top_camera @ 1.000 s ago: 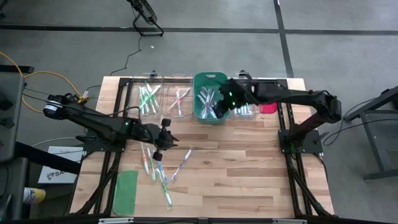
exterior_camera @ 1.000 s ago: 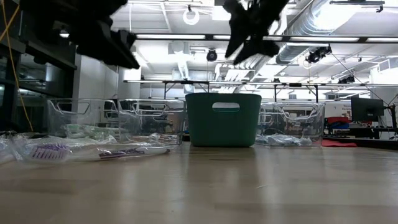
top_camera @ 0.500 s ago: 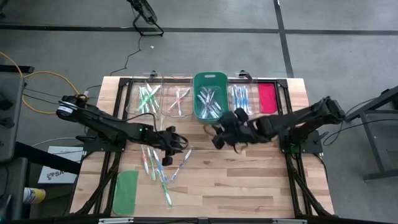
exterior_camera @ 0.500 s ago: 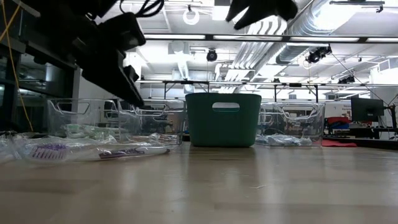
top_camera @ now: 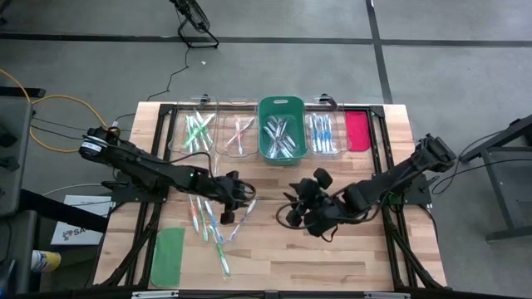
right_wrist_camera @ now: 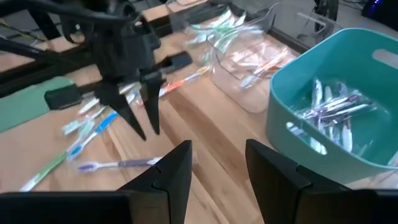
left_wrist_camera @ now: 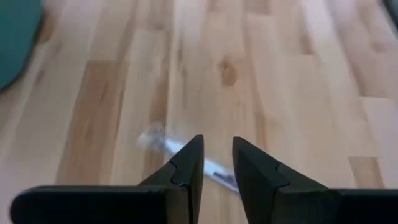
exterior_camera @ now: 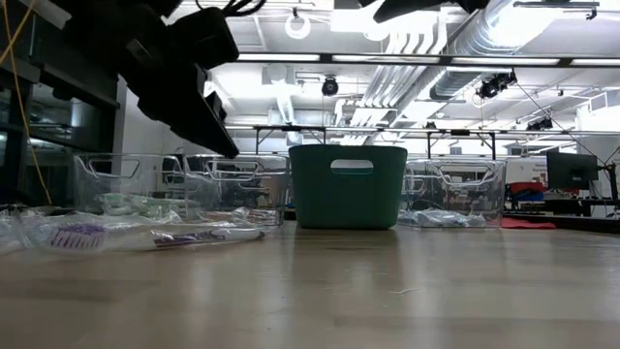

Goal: Pick & Place Toothbrushes
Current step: Put the purple toothbrush into the green bin

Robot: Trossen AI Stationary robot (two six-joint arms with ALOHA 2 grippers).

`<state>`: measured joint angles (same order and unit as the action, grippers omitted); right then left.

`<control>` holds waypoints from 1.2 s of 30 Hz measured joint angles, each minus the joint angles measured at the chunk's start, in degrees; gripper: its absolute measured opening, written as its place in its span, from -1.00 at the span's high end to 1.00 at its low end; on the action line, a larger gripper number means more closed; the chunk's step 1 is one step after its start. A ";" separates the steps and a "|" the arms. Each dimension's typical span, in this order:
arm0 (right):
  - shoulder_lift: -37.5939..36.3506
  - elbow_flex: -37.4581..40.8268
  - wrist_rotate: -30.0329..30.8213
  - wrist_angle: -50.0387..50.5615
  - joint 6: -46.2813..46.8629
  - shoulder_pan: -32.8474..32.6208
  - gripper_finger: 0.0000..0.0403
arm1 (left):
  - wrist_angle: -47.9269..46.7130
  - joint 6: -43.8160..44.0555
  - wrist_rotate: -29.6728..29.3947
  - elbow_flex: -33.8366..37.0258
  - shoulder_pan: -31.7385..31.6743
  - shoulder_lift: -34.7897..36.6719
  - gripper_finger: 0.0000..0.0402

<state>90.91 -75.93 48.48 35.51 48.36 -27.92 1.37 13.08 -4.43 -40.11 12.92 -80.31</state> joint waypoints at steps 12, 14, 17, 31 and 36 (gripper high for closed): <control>3.63 0.01 -0.13 -1.26 1.59 0.02 0.28 | -21.07 7.07 -12.72 -12.35 6.81 -5.73 0.59; 3.64 0.01 0.05 -1.89 1.55 0.04 0.29 | -22.24 8.41 -12.72 -13.90 7.34 -8.23 0.55; 3.65 0.01 0.06 -2.16 1.53 0.06 0.28 | -22.40 9.78 -12.64 -15.92 7.51 -11.64 0.40; 3.65 0.01 0.04 -2.85 1.36 0.04 0.28 | -25.01 18.74 -10.14 -16.96 7.33 -18.04 -0.17; 3.65 0.01 0.05 -3.04 1.38 0.04 0.28 | -23.89 18.83 -10.08 -16.92 7.34 -19.84 -0.17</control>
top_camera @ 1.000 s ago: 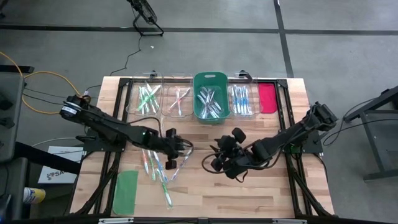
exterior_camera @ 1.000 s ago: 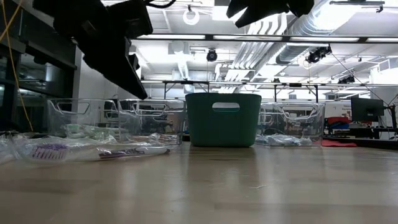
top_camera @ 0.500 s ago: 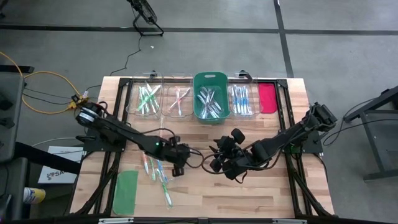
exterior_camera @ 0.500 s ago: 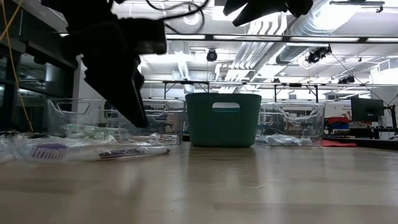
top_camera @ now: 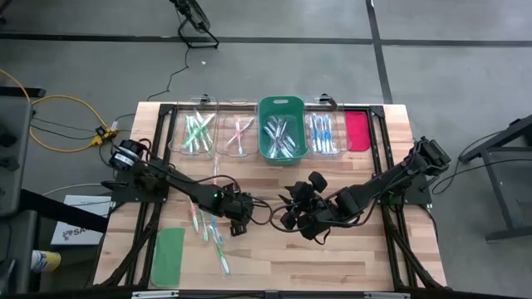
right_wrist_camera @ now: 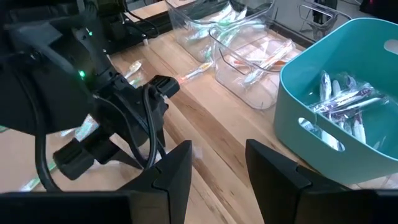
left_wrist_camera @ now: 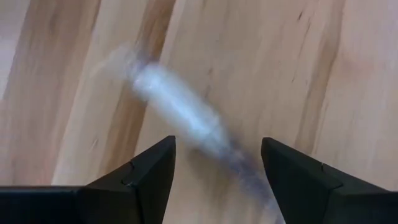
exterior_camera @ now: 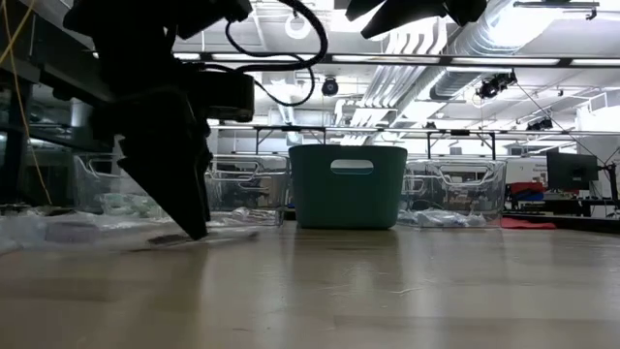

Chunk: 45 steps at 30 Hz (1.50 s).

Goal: Pick & Place Toothbrushes
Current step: Put the purple toothbrush into the green bin

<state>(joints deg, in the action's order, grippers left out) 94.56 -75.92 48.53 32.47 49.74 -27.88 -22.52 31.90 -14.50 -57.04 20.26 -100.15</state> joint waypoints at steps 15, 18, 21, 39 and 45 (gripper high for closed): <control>0.02 0.02 -0.72 -0.13 -0.02 -0.04 0.28 | -0.68 -2.86 3.60 -0.24 0.03 -2.76 0.42; 0.02 0.02 -0.72 -0.11 -0.02 -0.24 0.28 | -0.53 -9.19 5.22 -0.22 0.01 -2.83 0.76; 0.02 0.02 -0.93 -0.11 -0.02 -0.24 0.28 | -0.46 -15.08 5.67 -0.17 0.00 -2.85 0.92; 1.73 0.02 13.10 8.15 3.96 -7.96 0.28 | 7.69 -43.41 -1.49 0.13 -0.59 14.47 0.95; 5.18 0.04 16.00 7.97 3.56 -9.27 0.28 | 17.41 -54.67 4.73 -0.04 -4.26 17.13 0.95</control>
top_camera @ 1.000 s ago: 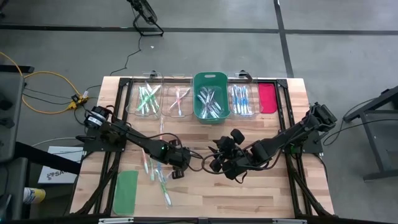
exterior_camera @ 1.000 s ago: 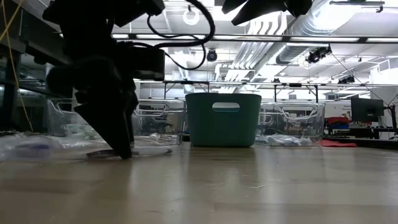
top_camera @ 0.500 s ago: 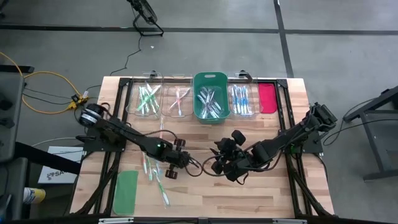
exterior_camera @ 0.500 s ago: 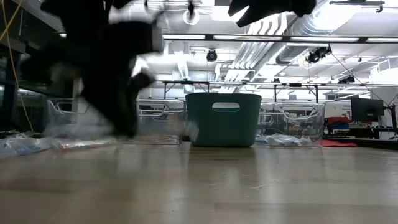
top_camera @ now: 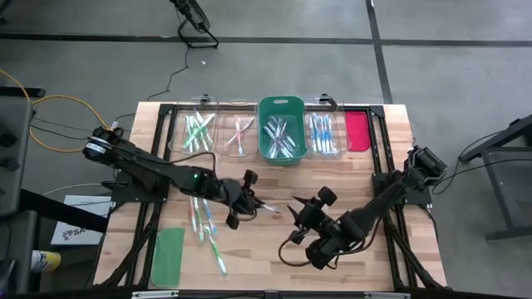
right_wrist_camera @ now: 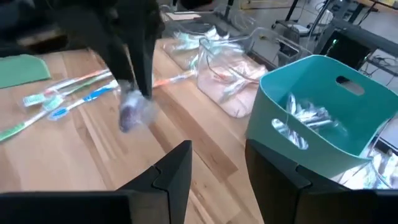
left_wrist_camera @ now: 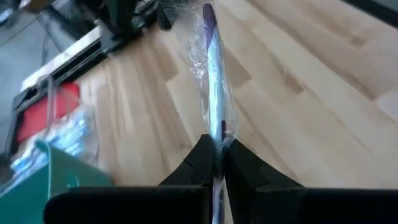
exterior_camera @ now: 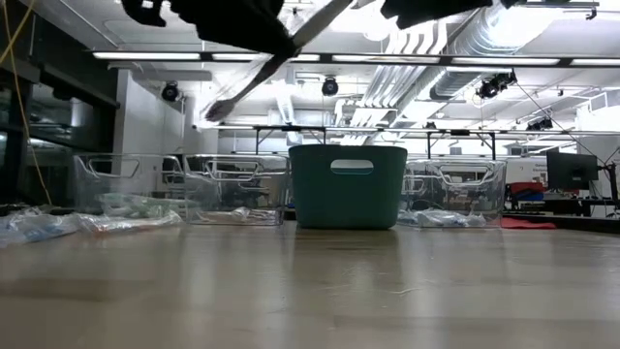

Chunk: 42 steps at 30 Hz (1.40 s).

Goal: Pick & Place Toothbrushes
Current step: Put the purple toothbrush into the green bin

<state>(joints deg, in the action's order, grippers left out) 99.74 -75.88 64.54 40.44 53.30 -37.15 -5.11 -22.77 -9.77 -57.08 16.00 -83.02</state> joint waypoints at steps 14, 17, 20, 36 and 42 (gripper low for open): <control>0.94 0.00 -4.45 -6.27 -5.02 -0.11 0.28 | 9.13 -7.42 22.32 0.08 -8.96 0.36 0.95; 0.83 0.00 -3.29 -11.10 -10.27 -0.22 0.28 | 9.02 -7.54 22.55 0.08 -9.32 0.37 0.95; 0.66 -0.02 -1.66 -16.32 -16.59 -0.19 0.28 | 9.25 -8.25 22.70 0.08 -9.27 0.37 0.95; 0.66 0.00 -3.79 -29.34 -30.21 2.43 0.31 | 10.35 -8.41 22.72 1.78 -9.26 0.37 0.95; 0.66 0.00 -7.06 -29.09 -30.22 3.08 0.60 | 12.51 -7.86 22.74 2.58 -9.26 0.38 0.95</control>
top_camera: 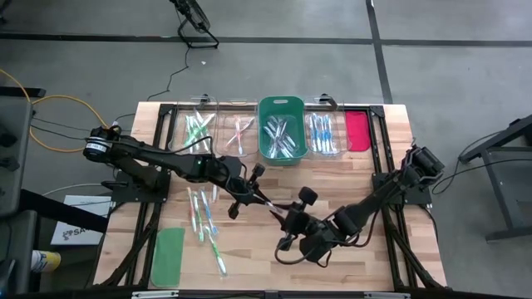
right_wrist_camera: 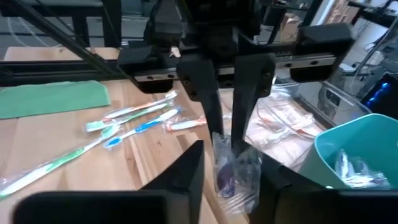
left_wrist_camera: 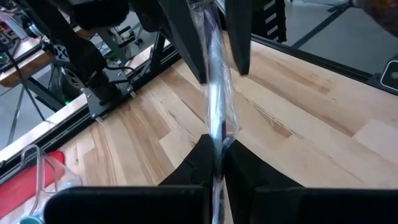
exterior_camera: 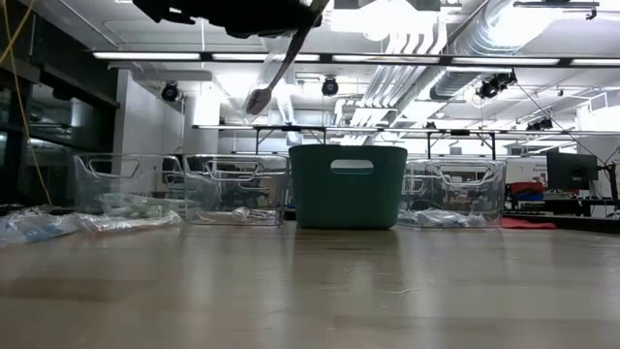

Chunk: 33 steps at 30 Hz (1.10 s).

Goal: Pick & Place Toothbrushes
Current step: Put the purple toothbrush into the green bin

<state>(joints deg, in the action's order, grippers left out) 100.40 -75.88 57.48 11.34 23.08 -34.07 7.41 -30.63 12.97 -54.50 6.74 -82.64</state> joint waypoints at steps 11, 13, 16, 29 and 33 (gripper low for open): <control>-0.02 0.00 -0.40 0.21 -0.51 0.16 0.90 | 0.08 1.14 -0.02 0.02 0.02 -0.01 0.94; -0.02 0.00 -0.49 0.16 -0.40 0.16 0.91 | 0.06 1.20 -0.02 0.02 0.02 -0.01 0.86; -0.07 0.00 -1.33 -0.11 -0.19 0.16 0.91 | 0.07 1.03 -0.01 0.02 0.07 -0.01 0.67; -1.51 0.00 3.77 1.11 1.17 1.01 0.91 | -9.48 -0.61 -3.60 0.02 0.00 3.14 0.13; -2.92 -0.02 10.34 2.83 1.17 1.90 0.91 | -12.08 -0.39 -8.42 -0.26 0.77 5.89 0.12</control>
<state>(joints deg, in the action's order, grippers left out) 97.48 -75.90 67.82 14.18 24.25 -32.17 -4.67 -31.03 4.55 -54.76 7.52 -76.75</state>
